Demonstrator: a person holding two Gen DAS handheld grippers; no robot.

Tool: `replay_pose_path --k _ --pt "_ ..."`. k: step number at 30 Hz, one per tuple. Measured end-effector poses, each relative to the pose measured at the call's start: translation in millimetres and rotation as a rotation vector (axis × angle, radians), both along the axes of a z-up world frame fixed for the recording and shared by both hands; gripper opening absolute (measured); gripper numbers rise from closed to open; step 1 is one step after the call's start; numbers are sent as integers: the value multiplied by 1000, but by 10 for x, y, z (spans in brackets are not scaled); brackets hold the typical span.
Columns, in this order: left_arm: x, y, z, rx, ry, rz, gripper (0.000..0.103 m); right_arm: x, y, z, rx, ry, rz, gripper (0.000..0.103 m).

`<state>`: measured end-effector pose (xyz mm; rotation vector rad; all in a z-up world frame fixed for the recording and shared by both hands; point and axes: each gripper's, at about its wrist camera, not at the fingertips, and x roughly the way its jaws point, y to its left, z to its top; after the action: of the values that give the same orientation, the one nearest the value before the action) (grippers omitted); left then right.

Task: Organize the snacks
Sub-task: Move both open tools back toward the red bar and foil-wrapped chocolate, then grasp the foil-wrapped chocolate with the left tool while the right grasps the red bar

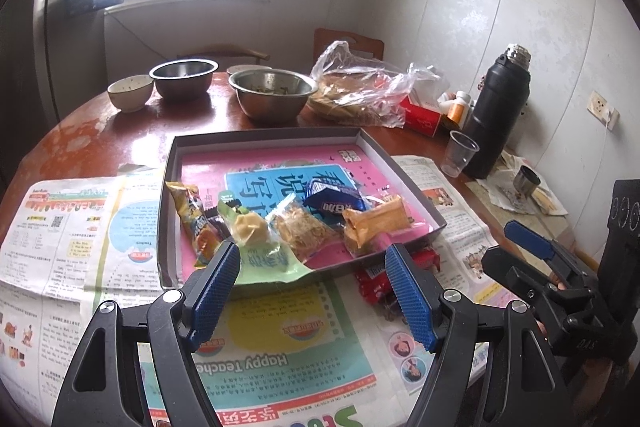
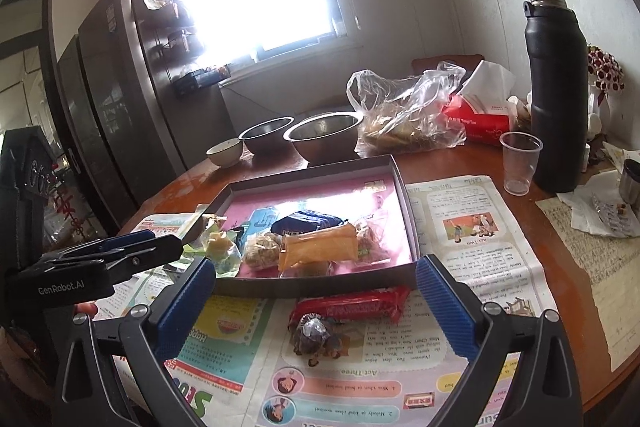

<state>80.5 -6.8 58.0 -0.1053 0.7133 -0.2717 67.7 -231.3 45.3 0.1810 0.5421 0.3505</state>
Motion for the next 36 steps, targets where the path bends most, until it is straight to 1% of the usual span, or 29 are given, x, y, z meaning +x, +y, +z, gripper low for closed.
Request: replay_pose_path --k 7,12,16,22,25,28,31,36 --pt "-32 -19 -84 9 29 0 77 -30 -70 -56 -53 21 -15 101" --pt "-36 -80 -166 1 59 -24 77 -62 -148 -116 -96 34 -39 101" --pt "-38 -181 -235 6 80 -49 77 -77 -241 -180 -111 60 -60 101" --pt "-36 -408 -364 18 104 -98 77 -102 -334 -255 -167 82 -92 101" --pt "-22 -531 -437 40 118 -123 77 -76 -419 -287 -168 101 -122 101" --pt "24 -661 -527 57 147 -146 77 -43 -502 -307 -141 119 -136 101" --pt "76 -758 -599 49 174 -164 77 -25 -524 -332 -146 126 -136 101" --pt "119 -954 -710 92 180 -190 77 28 -505 -394 -151 142 -125 101"
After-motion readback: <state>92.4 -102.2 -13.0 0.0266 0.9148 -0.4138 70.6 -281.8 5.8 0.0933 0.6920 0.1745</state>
